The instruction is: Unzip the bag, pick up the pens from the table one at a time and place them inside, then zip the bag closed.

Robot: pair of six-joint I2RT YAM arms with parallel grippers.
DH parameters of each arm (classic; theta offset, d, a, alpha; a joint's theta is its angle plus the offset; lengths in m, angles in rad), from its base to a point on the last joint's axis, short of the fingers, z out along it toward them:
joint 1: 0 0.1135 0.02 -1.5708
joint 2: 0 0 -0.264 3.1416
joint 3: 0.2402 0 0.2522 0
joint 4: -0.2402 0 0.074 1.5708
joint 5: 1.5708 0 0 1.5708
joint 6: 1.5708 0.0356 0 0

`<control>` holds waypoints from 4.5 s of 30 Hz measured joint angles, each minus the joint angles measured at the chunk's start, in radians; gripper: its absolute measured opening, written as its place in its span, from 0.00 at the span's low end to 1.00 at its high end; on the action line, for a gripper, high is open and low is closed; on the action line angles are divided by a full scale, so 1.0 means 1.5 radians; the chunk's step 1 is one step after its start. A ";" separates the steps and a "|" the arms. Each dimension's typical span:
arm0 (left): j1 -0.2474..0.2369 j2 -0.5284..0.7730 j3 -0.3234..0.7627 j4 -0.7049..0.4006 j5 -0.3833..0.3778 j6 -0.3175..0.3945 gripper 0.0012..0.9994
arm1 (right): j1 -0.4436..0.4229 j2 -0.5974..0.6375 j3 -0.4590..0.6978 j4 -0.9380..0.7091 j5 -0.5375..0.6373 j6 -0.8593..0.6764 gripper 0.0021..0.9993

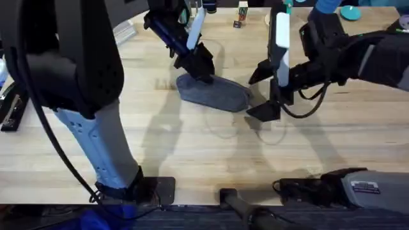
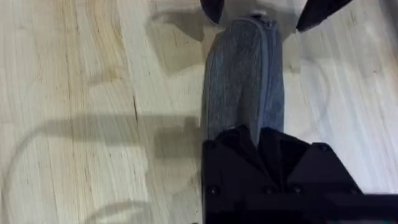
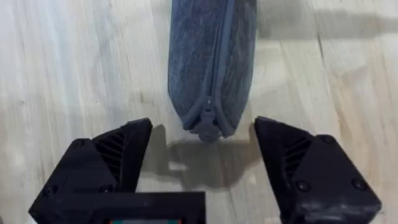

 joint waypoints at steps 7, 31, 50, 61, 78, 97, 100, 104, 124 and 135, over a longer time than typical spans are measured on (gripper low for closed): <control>0.000 0.000 0.000 0.000 0.000 0.000 0.04 | -0.015 0.000 0.000 0.000 -0.036 -0.075 1.00; 0.000 0.000 0.000 0.004 0.000 0.000 0.04 | -0.014 0.000 0.000 -0.001 -0.057 -0.006 1.00; 0.000 0.000 0.000 0.006 0.000 0.000 0.04 | -0.014 0.000 0.000 0.004 -0.049 0.015 0.37; 0.000 0.000 0.000 0.007 0.000 0.000 0.04 | -0.014 0.000 0.000 0.007 -0.049 0.017 0.03; -0.006 0.000 0.000 0.007 0.011 0.000 0.04 | -0.020 0.000 0.000 -0.041 -0.035 0.017 0.03; -0.024 0.000 -0.001 0.011 0.035 0.000 0.04 | -0.063 0.000 0.005 -0.133 -0.046 0.017 0.03; -0.027 0.000 -0.001 0.009 0.040 0.000 0.04 | -0.063 0.000 0.009 -0.160 -0.035 0.017 0.03; -0.029 0.000 -0.002 0.009 0.043 0.000 0.04 | -0.064 0.000 0.013 -0.180 -0.016 0.017 0.03; -0.029 0.000 -0.002 0.009 0.044 0.000 0.04 | -0.065 0.000 -0.012 -0.171 -0.004 0.015 0.03; -0.029 0.000 -0.002 0.006 0.045 0.000 0.04 | -0.030 -0.007 -0.042 -0.161 0.009 -0.029 0.03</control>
